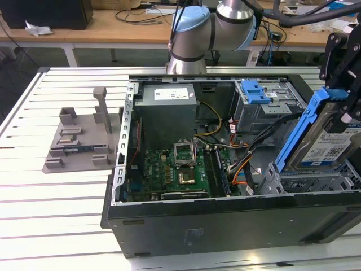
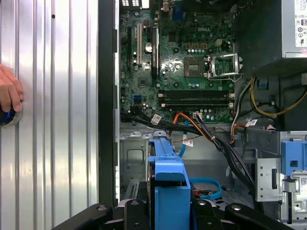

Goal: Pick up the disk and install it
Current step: 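Insert the disk into the insertion slot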

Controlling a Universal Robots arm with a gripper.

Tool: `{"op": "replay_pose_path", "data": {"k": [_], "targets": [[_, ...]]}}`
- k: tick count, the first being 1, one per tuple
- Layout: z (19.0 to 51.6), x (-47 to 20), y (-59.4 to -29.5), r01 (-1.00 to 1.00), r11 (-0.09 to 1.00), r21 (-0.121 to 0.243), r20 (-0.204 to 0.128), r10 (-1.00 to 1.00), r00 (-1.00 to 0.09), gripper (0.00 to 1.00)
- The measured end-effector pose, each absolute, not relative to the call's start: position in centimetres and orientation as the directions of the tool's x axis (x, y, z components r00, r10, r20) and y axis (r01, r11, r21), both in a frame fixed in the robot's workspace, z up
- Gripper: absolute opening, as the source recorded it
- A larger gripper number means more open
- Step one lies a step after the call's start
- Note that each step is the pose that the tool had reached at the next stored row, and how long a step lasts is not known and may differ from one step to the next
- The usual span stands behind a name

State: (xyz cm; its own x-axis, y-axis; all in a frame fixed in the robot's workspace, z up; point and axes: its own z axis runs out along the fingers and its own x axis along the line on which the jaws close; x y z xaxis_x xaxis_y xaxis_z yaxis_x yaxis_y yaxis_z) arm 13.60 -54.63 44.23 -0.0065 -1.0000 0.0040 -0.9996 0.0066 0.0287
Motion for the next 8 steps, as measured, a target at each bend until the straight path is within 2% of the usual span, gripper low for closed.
{"op": "replay_pose_path", "data": {"k": [8], "targets": [[43.61, 13.70, -54.38, -1.000, 0.005, 0.029, 0.007, -1.000, -0.005, 0.36]]}}
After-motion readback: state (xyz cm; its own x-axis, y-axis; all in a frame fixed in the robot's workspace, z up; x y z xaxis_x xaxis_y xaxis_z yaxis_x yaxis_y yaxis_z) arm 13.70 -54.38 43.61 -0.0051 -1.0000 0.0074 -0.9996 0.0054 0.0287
